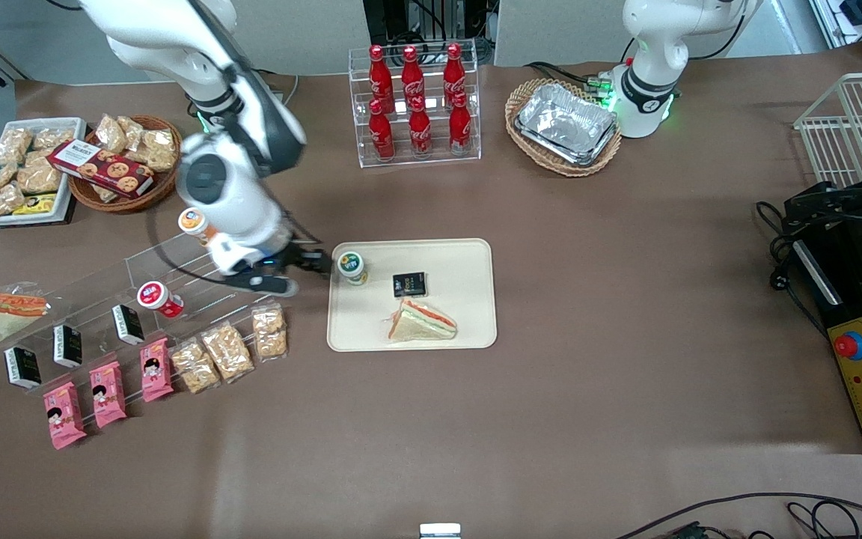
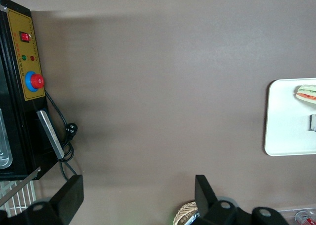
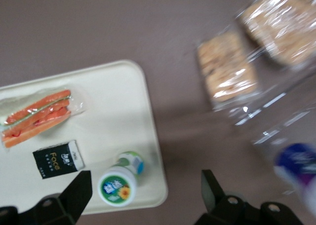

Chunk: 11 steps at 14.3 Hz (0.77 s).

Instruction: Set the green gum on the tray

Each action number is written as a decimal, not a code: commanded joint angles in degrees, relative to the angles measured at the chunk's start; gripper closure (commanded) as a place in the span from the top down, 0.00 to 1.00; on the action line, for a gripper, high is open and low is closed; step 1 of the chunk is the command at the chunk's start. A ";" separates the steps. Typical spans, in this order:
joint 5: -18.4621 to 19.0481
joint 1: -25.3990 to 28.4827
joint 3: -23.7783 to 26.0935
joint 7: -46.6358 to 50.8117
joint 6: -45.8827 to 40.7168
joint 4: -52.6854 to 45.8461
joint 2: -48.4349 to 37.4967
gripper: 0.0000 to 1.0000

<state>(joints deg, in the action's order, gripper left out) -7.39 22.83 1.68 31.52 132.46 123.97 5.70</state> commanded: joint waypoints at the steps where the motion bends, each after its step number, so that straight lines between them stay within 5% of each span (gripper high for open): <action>1: 1.06 -5.85 0.08 -6.63 -16.23 -10.03 -2.54 0.99; 6: 3.00 -12.88 -1.14 -16.63 -33.20 -23.49 -2.54 0.99; 11: 2.29 -13.24 -11.42 -31.15 -45.60 -33.25 -2.80 0.99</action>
<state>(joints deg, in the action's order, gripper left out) -5.18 9.86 -6.62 4.93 93.99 97.65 1.67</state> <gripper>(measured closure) 0.009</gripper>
